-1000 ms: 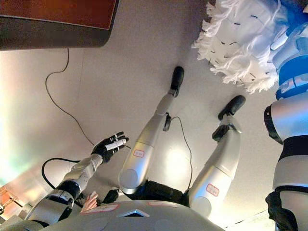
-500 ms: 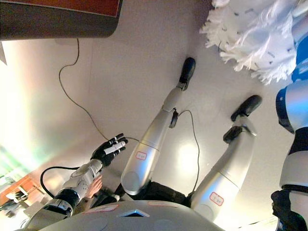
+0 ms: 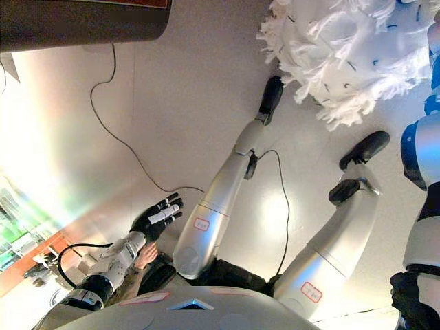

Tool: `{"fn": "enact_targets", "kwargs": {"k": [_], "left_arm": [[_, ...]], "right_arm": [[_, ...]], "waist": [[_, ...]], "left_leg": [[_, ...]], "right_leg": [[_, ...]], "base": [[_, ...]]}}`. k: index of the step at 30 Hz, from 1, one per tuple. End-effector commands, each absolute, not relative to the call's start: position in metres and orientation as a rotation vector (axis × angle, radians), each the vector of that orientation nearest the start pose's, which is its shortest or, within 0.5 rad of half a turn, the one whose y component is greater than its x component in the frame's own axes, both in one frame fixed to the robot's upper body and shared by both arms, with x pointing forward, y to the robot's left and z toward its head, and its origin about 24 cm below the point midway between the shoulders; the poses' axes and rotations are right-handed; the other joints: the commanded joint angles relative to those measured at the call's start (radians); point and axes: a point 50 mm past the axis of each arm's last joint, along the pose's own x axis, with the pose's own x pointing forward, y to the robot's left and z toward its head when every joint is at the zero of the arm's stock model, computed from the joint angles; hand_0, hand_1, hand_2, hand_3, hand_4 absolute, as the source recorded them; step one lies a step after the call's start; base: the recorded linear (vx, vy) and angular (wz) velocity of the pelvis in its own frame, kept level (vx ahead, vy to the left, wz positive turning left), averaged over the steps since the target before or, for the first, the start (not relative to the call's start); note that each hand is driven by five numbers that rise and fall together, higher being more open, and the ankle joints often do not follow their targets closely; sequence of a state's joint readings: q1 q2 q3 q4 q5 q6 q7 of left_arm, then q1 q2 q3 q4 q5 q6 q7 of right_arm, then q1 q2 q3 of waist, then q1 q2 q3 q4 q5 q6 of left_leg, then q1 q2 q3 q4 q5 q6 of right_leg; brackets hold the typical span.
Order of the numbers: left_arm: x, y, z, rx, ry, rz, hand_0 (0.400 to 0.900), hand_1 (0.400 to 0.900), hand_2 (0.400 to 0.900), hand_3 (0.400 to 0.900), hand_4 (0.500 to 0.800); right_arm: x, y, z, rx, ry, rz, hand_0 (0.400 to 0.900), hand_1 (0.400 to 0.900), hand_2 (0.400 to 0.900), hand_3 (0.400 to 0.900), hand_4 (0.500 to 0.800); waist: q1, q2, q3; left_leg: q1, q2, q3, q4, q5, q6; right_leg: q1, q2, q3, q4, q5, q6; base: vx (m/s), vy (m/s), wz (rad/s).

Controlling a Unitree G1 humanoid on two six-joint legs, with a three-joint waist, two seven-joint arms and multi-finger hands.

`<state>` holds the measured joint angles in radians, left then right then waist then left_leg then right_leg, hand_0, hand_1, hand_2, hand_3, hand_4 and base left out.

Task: Pick up the pillow and put it on the sofa.

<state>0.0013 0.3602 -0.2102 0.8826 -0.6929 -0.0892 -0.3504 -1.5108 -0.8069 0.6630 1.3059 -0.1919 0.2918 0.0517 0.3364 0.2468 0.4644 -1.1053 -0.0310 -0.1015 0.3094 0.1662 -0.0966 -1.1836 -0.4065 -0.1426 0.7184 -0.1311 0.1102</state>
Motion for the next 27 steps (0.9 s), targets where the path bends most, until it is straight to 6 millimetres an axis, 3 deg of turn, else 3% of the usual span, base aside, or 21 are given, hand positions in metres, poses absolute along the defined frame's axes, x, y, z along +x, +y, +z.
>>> {"fn": "enact_targets", "kwargs": {"k": [1, 14, 20, 27], "left_arm": [[0.112, 0.262, -0.125, -0.341, 0.853, 0.064, 0.900, 0.900, 0.900, 0.900, 0.800], [0.111, 0.272, -0.123, -0.335, 0.849, 0.081, 0.900, 0.900, 0.900, 0.900, 0.800], [0.121, 0.276, -0.119, -0.315, 0.840, 0.078, 0.900, 0.900, 0.900, 0.900, 0.800], [0.139, 0.281, -0.115, -0.281, 0.831, 0.110, 0.900, 0.900, 0.900, 0.900, 0.800]], "right_arm": [[0.371, -0.334, 0.348, -1.179, 0.148, -0.600, 0.400, 0.400, 0.400, 0.400, 0.500], [0.375, -0.331, 0.338, -1.217, 0.165, -0.527, 0.400, 0.400, 0.400, 0.400, 0.500], [0.382, -0.326, 0.318, -1.221, 0.206, -0.425, 0.400, 0.400, 0.400, 0.400, 0.500], [0.390, -0.318, 0.275, -1.145, 0.274, -0.253, 0.400, 0.400, 0.400, 0.400, 0.500]], "waist": [[-0.002, 0.138, 0.056], [-0.011, 0.092, 0.056], [-0.020, 0.047, 0.056], [-0.036, -0.019, 0.056]], "left_leg": [[-0.009, 0.094, -0.010, 0.113, -0.087, -0.020], [0.005, 0.115, -0.011, 0.166, -0.112, -0.020], [0.092, 0.130, -0.011, 0.139, -0.106, -0.019], [0.243, 0.149, -0.002, 0.138, -0.130, -0.011]], "right_leg": [[-0.024, -0.050, 0.116, -0.027, 0.070, 0.057], [0.014, -0.042, 0.101, 0.006, 0.058, 0.041], [0.124, -0.042, 0.052, -0.055, 0.082, 0.043], [0.302, -0.052, -0.013, -0.113, 0.101, 0.051]], "base": [[-0.02, 0.012, -0.08], [-0.01, -0.002, -0.09], [0.00, -0.030, -0.11], [0.01, -0.037, -0.09]]}}
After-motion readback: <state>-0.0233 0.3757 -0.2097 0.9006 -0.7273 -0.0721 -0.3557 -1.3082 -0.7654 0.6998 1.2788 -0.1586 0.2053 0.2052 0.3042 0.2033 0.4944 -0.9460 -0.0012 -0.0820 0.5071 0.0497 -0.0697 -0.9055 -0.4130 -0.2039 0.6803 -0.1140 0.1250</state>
